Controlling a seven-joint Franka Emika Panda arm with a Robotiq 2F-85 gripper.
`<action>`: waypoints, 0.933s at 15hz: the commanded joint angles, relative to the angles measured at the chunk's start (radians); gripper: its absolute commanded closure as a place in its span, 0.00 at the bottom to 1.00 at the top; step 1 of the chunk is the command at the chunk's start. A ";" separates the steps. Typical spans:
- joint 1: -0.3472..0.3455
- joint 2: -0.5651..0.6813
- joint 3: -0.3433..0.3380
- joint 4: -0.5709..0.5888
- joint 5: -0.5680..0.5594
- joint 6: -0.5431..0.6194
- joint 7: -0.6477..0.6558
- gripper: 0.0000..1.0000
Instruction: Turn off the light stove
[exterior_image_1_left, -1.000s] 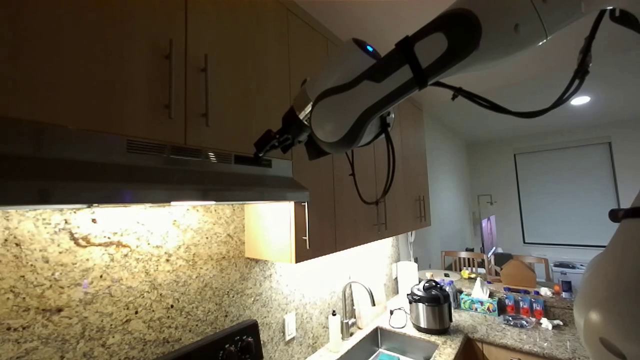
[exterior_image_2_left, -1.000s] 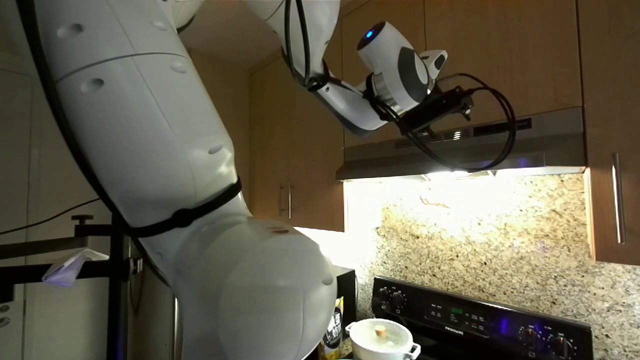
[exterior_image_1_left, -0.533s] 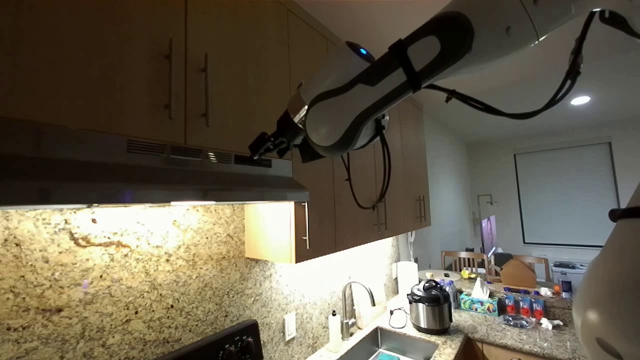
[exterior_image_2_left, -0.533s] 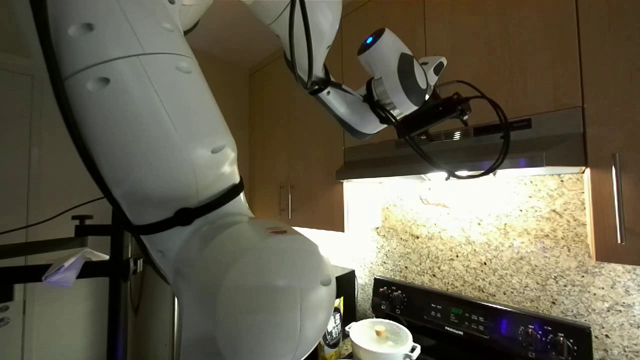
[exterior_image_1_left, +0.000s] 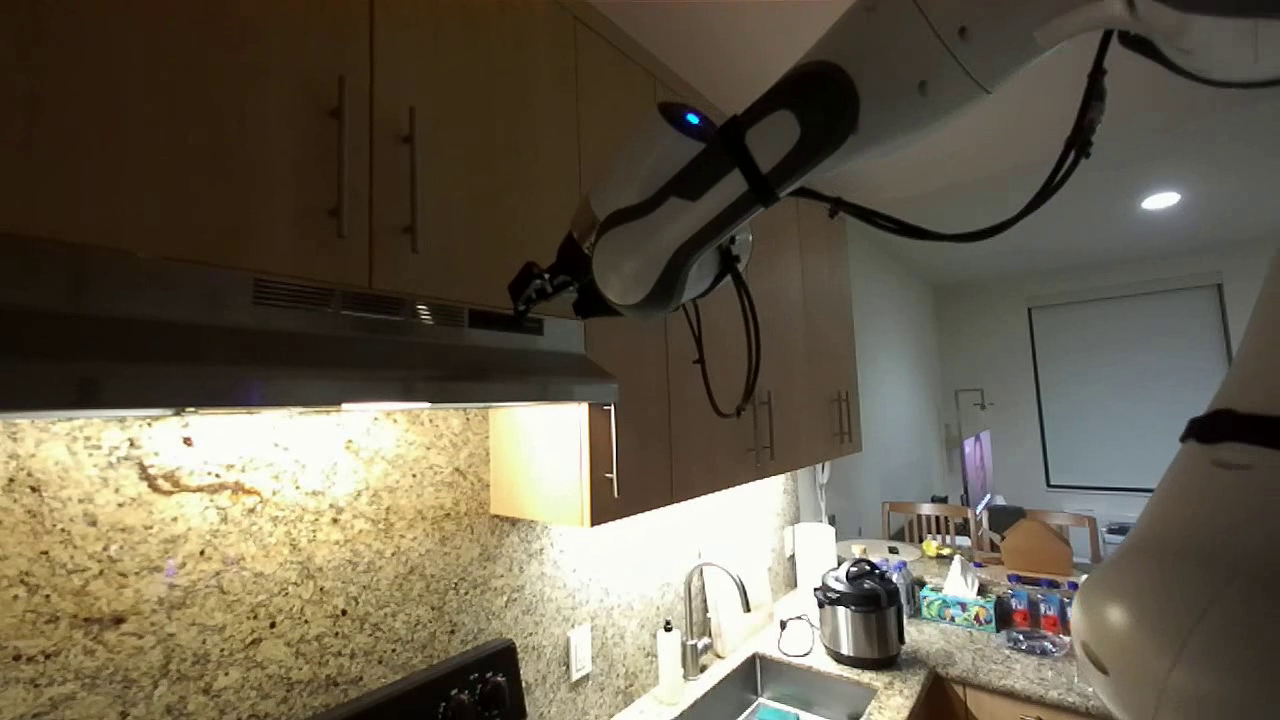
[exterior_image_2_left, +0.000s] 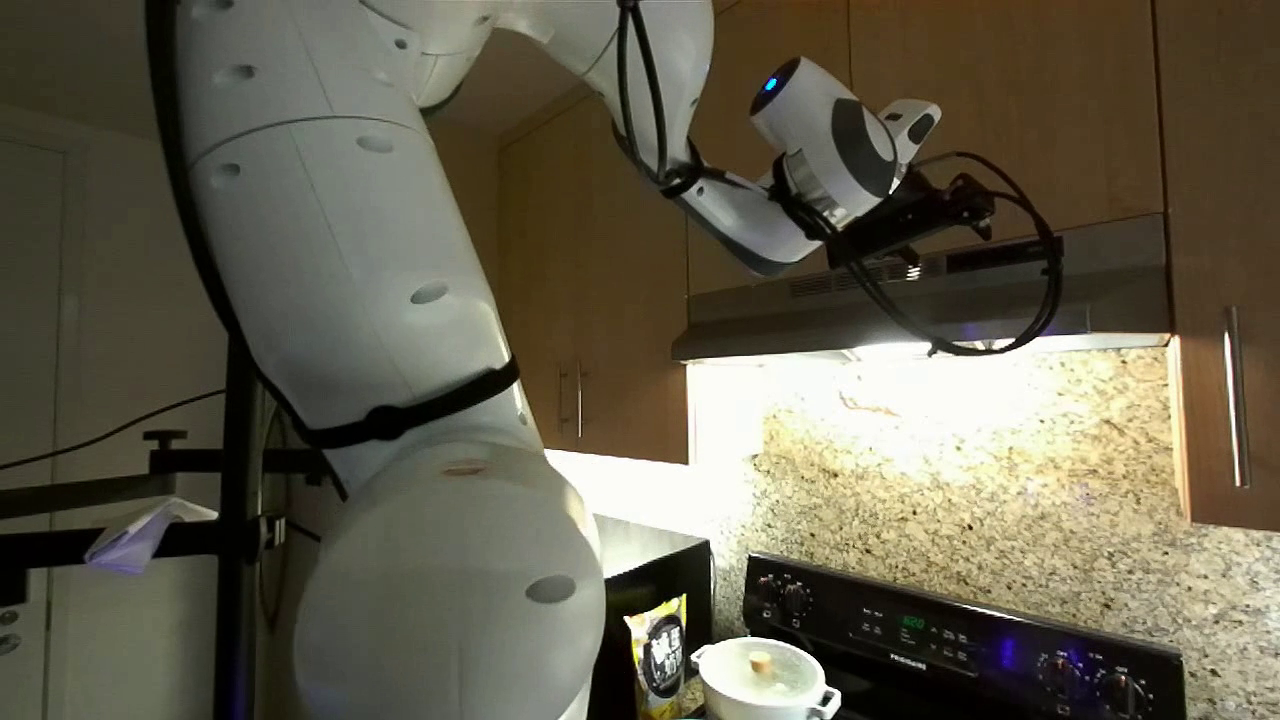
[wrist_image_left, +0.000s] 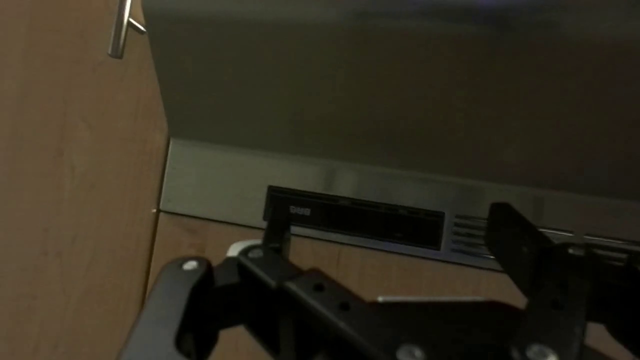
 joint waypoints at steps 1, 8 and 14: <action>-0.112 0.066 0.087 0.081 -0.041 0.014 0.067 0.00; -0.229 0.168 0.166 0.210 -0.050 -0.011 0.051 0.00; -0.237 0.217 0.173 0.241 -0.048 -0.008 0.022 0.00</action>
